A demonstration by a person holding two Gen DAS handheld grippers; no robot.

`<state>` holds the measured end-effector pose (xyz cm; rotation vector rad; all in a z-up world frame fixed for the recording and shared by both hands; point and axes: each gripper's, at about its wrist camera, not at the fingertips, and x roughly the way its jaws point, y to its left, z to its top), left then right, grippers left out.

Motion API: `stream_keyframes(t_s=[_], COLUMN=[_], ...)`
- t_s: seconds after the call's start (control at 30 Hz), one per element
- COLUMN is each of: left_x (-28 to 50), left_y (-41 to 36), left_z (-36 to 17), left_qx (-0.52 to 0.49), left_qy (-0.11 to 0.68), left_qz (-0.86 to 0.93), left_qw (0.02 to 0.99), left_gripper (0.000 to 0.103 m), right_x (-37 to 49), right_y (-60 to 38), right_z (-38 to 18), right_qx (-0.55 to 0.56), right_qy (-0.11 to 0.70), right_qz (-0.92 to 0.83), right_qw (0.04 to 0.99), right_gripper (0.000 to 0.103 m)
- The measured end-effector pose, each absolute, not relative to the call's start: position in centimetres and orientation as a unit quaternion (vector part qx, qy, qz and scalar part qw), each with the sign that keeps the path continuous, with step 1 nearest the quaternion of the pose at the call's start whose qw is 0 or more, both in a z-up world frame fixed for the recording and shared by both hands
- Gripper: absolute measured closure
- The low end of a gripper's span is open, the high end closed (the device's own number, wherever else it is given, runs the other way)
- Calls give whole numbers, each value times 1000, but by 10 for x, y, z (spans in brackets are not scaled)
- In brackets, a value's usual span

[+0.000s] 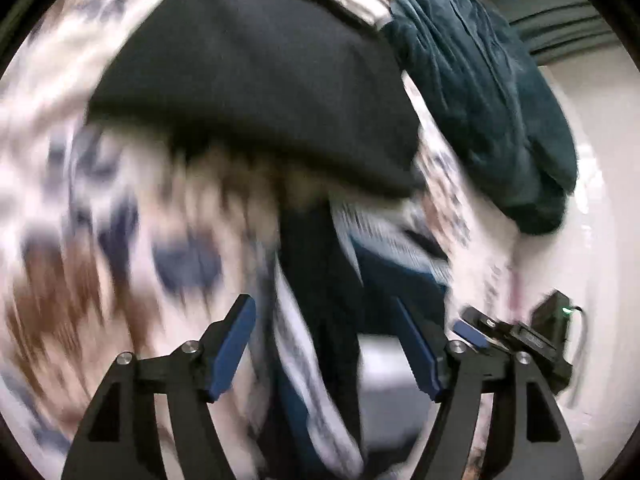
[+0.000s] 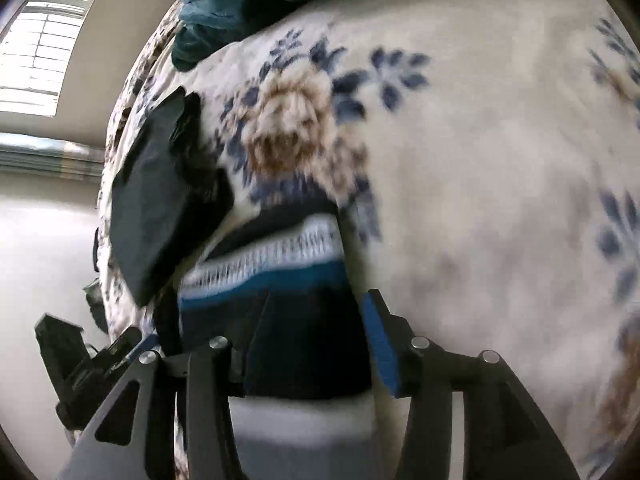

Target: Fold small clothes

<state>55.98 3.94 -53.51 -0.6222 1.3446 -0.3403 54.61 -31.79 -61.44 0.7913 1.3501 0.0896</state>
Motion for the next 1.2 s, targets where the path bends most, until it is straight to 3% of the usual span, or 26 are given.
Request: stream_keyframes(t_s=[0.13, 0.17, 0.2, 0.37, 0.47, 0.53, 0.6, 0.67, 0.73, 0.8, 0.87, 1.0, 1.2], left_x=[518, 515, 513, 521, 526, 530, 531, 538, 548, 555, 557, 541, 444], left_y=[19, 15, 11, 40, 57, 57, 62, 50, 28, 15, 18, 34, 56], left_z=[-552, -549, -548, -570, -562, -552, -546, -547, -554, -577, -594, -556, -517], left_qx=[-275, -262, -241, -224, -239, -229, -284, -309, -254, -176, -195, -212, -226], left_qy=[631, 620, 614, 615, 613, 614, 601, 589, 603, 629, 635, 618, 624], left_qz=[-158, -158, -155, -119, -123, -115, -135, -158, -162, -139, -149, -150, -155], left_qw=[708, 723, 736, 747, 743, 747, 734, 730, 739, 745, 733, 742, 732], left_gripper=[37, 67, 88, 89, 84, 74, 50, 39, 39, 36, 34, 35, 34], right_x=[495, 485, 476, 446, 441, 436, 430, 426, 428, 431, 430, 418, 352], right_y=[-313, -310, -307, -301, -297, -298, -299, -300, -295, -291, -294, -300, -297], right_z=[-612, -612, -613, -630, -633, -633, -634, -638, -643, -648, -653, -630, -604], right_qx=[380, 381, 380, 394, 392, 395, 408, 419, 409, 381, 379, 367, 368], right_qy=[616, 617, 620, 632, 636, 633, 629, 624, 630, 646, 655, 651, 665], right_qz=[50, 50, 46, 37, 35, 35, 39, 49, 55, 49, 42, 52, 88], right_qw=[689, 687, 685, 667, 664, 664, 661, 657, 658, 660, 653, 663, 644], right_gripper=[54, 54, 54, 54, 54, 54, 52, 51, 51, 41, 39, 38, 38])
